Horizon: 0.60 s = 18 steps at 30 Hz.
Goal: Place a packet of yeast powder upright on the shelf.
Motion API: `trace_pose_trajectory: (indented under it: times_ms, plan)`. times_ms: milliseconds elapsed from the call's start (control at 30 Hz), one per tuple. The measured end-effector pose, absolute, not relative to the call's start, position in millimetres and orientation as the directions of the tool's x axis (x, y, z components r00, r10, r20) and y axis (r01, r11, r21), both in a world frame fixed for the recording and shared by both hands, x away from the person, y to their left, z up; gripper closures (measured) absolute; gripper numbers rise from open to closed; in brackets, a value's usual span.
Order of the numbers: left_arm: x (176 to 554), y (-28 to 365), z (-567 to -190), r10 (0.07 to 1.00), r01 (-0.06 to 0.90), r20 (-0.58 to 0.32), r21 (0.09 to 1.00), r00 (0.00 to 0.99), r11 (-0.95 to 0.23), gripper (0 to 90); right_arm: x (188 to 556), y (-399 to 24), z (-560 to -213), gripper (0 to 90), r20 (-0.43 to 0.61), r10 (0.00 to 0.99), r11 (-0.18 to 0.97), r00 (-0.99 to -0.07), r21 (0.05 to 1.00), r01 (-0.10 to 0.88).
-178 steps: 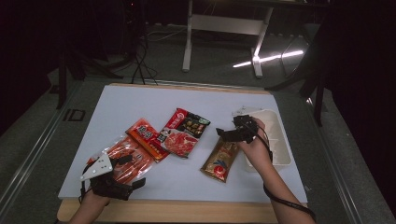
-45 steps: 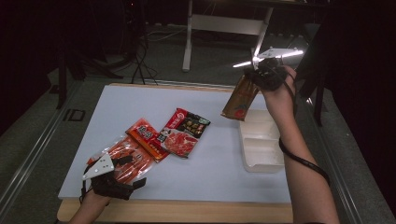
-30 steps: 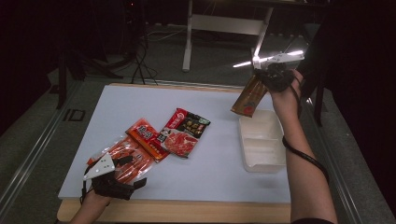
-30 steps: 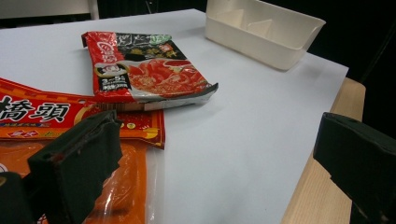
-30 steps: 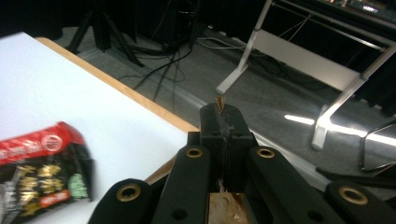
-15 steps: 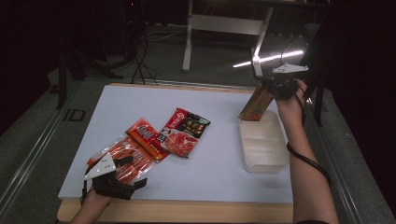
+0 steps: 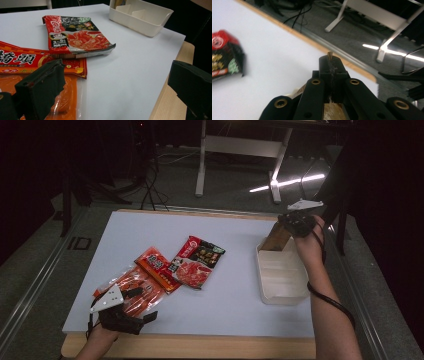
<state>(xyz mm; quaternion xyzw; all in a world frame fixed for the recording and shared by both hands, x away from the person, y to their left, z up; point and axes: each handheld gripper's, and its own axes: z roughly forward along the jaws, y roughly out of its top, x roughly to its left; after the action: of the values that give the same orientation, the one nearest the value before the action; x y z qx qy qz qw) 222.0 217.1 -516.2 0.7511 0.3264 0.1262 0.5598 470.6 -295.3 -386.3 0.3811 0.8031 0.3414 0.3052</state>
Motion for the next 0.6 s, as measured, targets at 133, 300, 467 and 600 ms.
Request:
trace_pose_trajectory:
  times_ms: [133,300,467,600]
  plan:
    - [221.2,217.1,-515.8,0.631,0.347,-0.175,0.924,0.756,-0.159,1.3,468.0,-289.0,-397.1,89.4,-0.206,0.814,0.468,-0.543,0.785,0.405]
    - [221.9,216.9,-515.7,0.631,0.349,-0.177,0.924,0.755,-0.159,1.3,465.5,-280.8,-402.1,88.9,-0.173,0.807,0.453,-0.564,0.795,0.404]
    - [222.0,216.2,-515.4,0.632,0.351,-0.18,0.924,0.754,-0.155,1.3,463.2,-272.7,-407.7,87.9,-0.134,0.802,0.426,-0.582,0.81,0.402]
    - [223.7,215.7,-515.8,0.637,0.358,-0.188,0.922,0.748,-0.149,1.3,463.3,-268.0,-409.8,87.0,-0.085,0.805,0.391,-0.587,0.821,0.417]
